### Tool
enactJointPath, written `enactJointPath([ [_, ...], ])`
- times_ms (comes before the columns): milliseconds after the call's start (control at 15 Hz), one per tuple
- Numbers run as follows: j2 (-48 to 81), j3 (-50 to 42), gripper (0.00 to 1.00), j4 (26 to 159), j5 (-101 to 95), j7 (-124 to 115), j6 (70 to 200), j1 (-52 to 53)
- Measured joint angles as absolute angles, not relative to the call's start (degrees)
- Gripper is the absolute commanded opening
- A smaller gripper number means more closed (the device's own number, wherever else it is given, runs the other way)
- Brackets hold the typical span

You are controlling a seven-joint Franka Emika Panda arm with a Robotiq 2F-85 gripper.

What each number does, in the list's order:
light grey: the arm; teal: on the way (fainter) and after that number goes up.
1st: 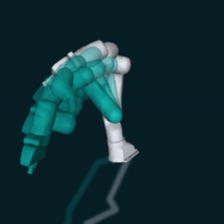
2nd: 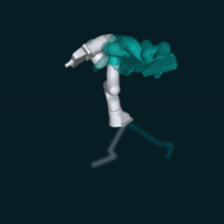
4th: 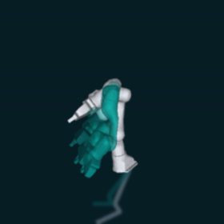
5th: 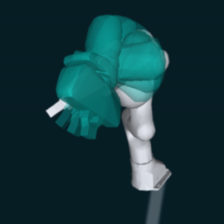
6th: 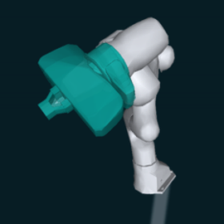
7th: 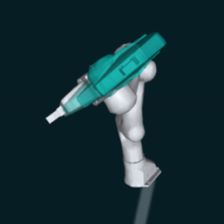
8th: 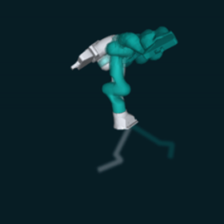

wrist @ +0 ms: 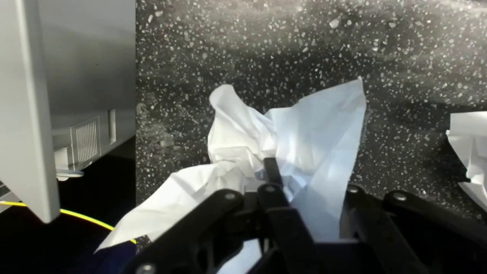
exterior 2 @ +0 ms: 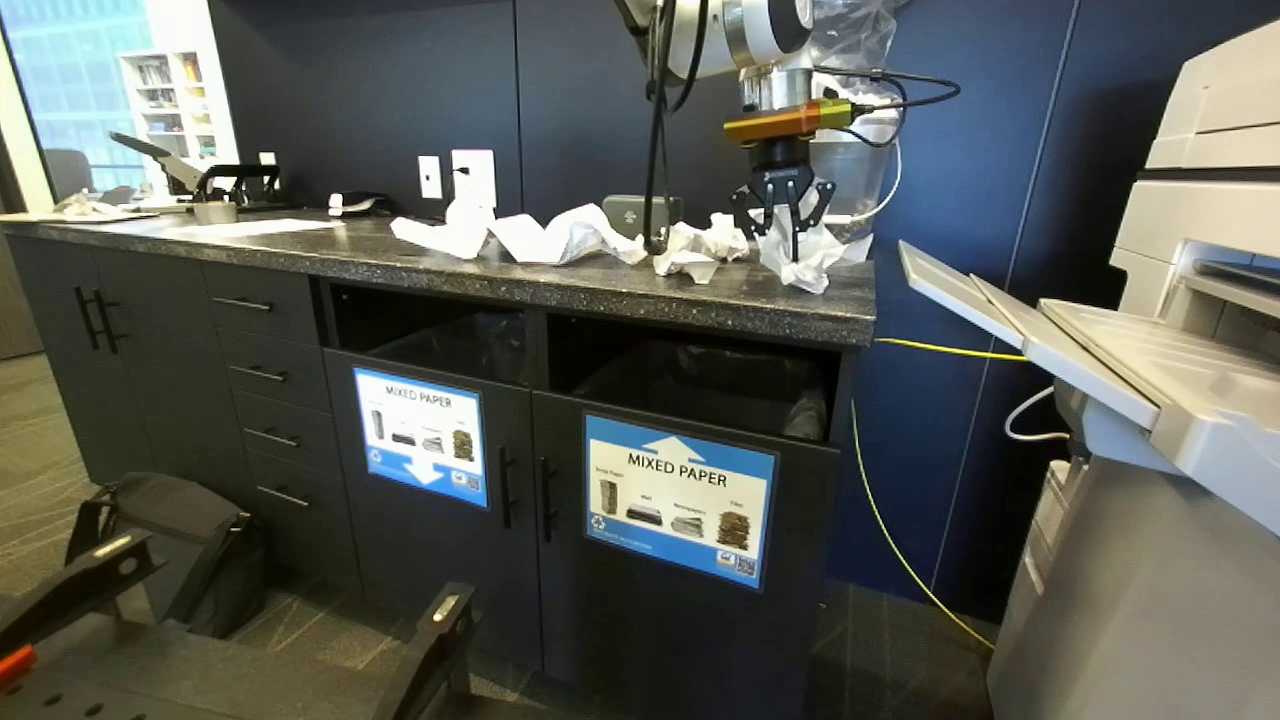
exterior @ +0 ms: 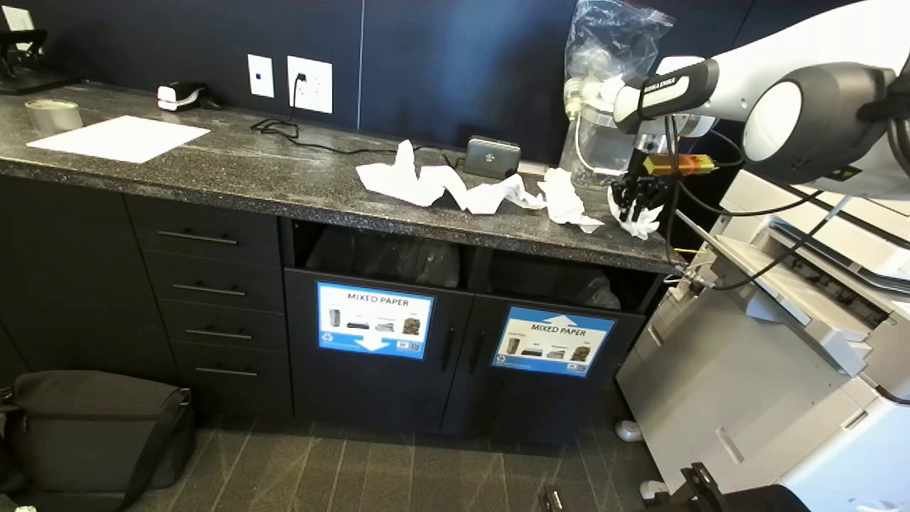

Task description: Put the first piece of paper from the right in the right bin

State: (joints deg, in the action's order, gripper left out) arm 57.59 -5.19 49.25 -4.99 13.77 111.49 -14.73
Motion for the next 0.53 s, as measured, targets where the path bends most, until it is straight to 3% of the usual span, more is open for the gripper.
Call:
enactJointPath([
  [533, 58.0, -5.2, 0.12, 49.1, -5.0, 13.8, 111.4, -15.3],
])
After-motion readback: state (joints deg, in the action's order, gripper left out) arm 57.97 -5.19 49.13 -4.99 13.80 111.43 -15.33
